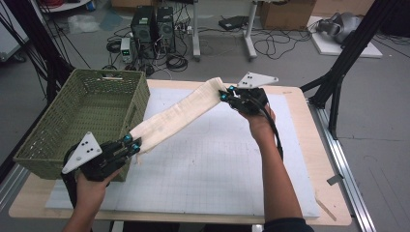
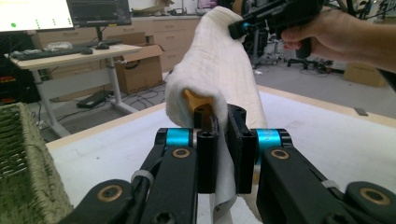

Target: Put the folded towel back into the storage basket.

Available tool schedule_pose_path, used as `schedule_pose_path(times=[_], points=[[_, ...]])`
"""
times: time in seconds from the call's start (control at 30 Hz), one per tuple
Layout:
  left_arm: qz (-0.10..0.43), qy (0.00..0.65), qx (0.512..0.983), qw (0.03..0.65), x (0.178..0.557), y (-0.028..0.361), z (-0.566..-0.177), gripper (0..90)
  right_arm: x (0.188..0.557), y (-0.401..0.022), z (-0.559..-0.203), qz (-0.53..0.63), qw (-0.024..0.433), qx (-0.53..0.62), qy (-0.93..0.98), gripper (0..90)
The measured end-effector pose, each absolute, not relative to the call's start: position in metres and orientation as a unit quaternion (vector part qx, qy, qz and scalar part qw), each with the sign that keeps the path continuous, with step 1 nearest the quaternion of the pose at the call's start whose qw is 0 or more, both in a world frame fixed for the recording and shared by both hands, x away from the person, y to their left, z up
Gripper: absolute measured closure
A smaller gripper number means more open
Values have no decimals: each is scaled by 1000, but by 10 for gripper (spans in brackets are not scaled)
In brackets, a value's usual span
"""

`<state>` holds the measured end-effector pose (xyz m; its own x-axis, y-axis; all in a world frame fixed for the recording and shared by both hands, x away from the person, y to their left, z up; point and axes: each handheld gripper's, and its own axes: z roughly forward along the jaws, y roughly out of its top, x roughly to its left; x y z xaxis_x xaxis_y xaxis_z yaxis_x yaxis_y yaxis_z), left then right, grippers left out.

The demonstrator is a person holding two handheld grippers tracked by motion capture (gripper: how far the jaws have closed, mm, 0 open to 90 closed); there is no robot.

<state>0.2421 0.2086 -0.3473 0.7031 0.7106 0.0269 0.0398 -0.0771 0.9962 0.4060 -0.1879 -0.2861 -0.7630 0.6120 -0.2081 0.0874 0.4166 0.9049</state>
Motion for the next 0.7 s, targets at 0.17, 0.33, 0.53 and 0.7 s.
schedule_pose_path(times=[0.17,0.33,0.53,0.7], points=[[278,282,678,619,240,215,-347,834,421,-167,-281,484,269,214,805,818],[286,288,673,618,239,224,-345,836,435,-145,-279,483,267,211,807,818],[297,300,662,619,236,239,-344,837,449,-118,-271,496,260,207,802,819],[304,309,656,617,232,247,-345,837,456,-99,-264,505,261,197,799,819]])
